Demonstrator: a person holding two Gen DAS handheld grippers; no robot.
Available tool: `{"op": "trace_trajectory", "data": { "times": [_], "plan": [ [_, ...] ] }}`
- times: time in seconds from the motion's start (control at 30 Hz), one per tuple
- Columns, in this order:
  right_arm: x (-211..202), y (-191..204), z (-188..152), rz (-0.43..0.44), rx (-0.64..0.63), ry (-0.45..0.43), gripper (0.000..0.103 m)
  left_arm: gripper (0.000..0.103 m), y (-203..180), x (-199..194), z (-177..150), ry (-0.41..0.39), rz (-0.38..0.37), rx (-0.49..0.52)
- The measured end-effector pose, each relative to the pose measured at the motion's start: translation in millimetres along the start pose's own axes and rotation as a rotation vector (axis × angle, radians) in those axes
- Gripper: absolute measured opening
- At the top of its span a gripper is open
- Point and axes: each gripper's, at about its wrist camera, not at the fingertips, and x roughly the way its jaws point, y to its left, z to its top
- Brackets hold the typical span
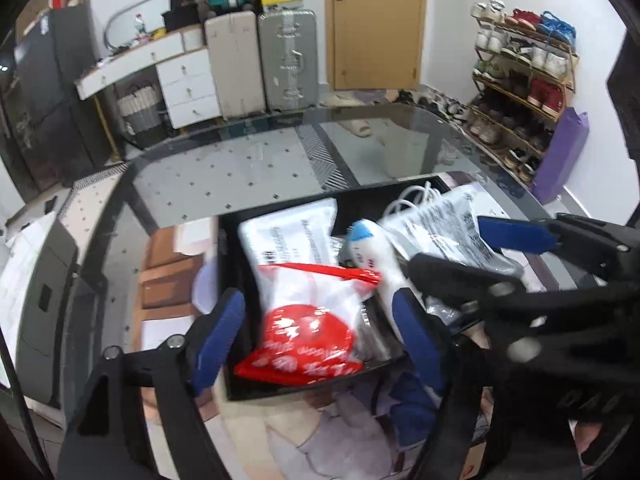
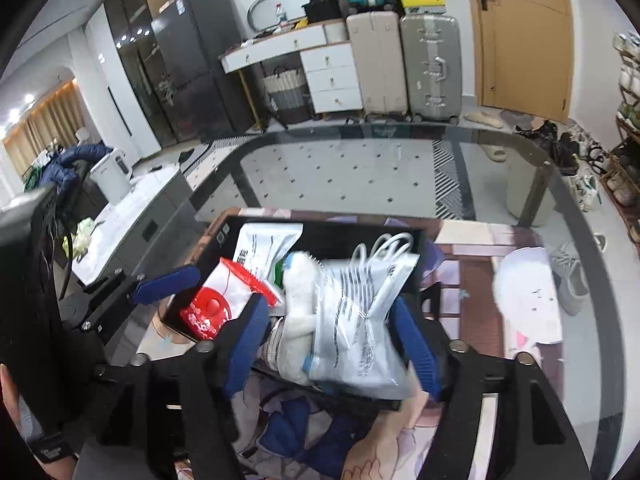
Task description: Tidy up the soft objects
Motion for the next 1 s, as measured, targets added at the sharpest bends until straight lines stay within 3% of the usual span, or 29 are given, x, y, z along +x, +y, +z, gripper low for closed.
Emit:
{"op": "trace_trajectory", "data": {
  "times": [0.07, 0.13, 0.2, 0.3, 0.37, 0.43, 0.6, 0.77, 0.93, 1.0],
  "plan": [
    [-16.2, 0.2, 0.8, 0.002, 0.008, -0.033, 0.078, 0.078, 3.6, -9.9, -1.4, -0.014, -0.009, -0.012],
    [-35.8, 2.6, 0.8, -0.001, 0.004, -0.073, 0.081, 0.078, 4.9, -20.6, -1.8, -0.043, 0.033, -0.008],
    [-55.8, 6.4, -1.9, -0.020, -0.005, -0.118, 0.090, 0.078, 6.3, -37.3, -3.0, -0.088, 0.067, -0.005],
    [-86.3, 14.5, -7.9, -0.027, -0.028, -0.176, 0.096, 0.079, 14.1, -65.2, -5.9, -0.149, 0.034, -0.050],
    [-103.2, 19.9, -15.5, -0.022, -0.047, -0.205, 0.099, 0.084, 18.8, -85.1, -10.3, -0.191, 0.010, -0.091],
    [-119.3, 25.6, -27.6, -0.027, -0.066, -0.230, 0.100, 0.099, 21.9, -104.0, -19.6, -0.236, 0.011, -0.127],
    [-169.7, 33.2, -77.2, -0.026, -0.060, -0.315, 0.102, 0.100, 9.2, -147.0, -53.4, -0.314, -0.017, -0.110],
    [-210.1, 46.1, -134.0, -0.025, -0.094, -0.401, 0.102, 0.103, -4.8, -190.7, -96.2, -0.443, 0.020, -0.087],
    [-237.6, 52.6, -178.9, -0.034, -0.106, -0.469, 0.102, 0.103, -7.8, -213.4, -125.3, -0.503, 0.018, -0.099],
    [-243.2, 54.0, -191.7, -0.048, -0.111, -0.480, 0.102, 0.103, -8.9, -221.2, -138.5, -0.531, 0.056, -0.105]
  ]
}}
